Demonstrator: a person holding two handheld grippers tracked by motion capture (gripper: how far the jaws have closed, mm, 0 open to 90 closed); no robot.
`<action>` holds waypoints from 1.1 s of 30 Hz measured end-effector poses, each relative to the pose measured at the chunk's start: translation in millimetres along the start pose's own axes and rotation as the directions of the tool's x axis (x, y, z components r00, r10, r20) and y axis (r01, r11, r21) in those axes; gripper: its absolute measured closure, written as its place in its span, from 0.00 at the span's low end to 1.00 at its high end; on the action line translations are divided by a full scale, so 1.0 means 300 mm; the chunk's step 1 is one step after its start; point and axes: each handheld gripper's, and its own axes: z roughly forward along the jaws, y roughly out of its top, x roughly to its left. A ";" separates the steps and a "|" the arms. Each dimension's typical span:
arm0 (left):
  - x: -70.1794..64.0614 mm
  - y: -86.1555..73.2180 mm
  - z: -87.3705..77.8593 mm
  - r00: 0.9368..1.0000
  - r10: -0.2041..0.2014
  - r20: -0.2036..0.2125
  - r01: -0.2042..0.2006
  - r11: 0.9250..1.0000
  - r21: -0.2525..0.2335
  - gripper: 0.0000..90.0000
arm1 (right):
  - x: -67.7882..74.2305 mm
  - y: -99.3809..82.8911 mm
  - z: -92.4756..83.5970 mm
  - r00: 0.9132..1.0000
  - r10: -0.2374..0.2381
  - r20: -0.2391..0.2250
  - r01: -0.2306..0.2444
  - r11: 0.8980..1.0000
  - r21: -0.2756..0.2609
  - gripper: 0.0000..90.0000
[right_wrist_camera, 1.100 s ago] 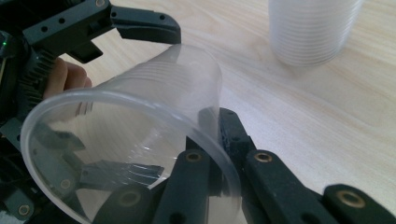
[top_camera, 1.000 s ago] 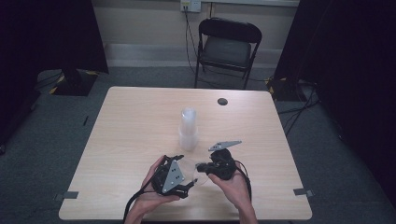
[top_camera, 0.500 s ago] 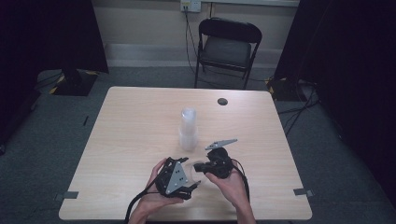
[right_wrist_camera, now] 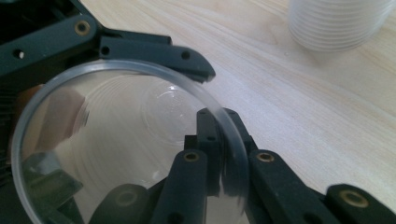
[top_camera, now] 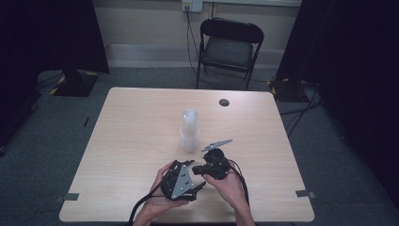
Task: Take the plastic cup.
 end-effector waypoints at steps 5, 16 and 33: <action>-0.002 0.001 0.001 1.000 0.000 -0.005 0.000 1.000 -0.003 0.27 | 0.001 -0.001 0.003 1.000 0.000 -0.002 0.000 1.000 0.010 0.97; 0.011 -0.001 -0.006 0.999 -0.049 0.008 0.049 0.998 -0.029 0.31 | -0.001 -0.008 -0.005 1.000 0.010 -0.005 -0.010 1.000 -0.025 0.93; 0.039 -0.023 -0.026 0.986 -0.168 0.010 0.168 0.985 -0.047 0.31 | -0.006 -0.016 -0.033 1.000 0.007 -0.017 -0.009 0.992 -0.130 0.73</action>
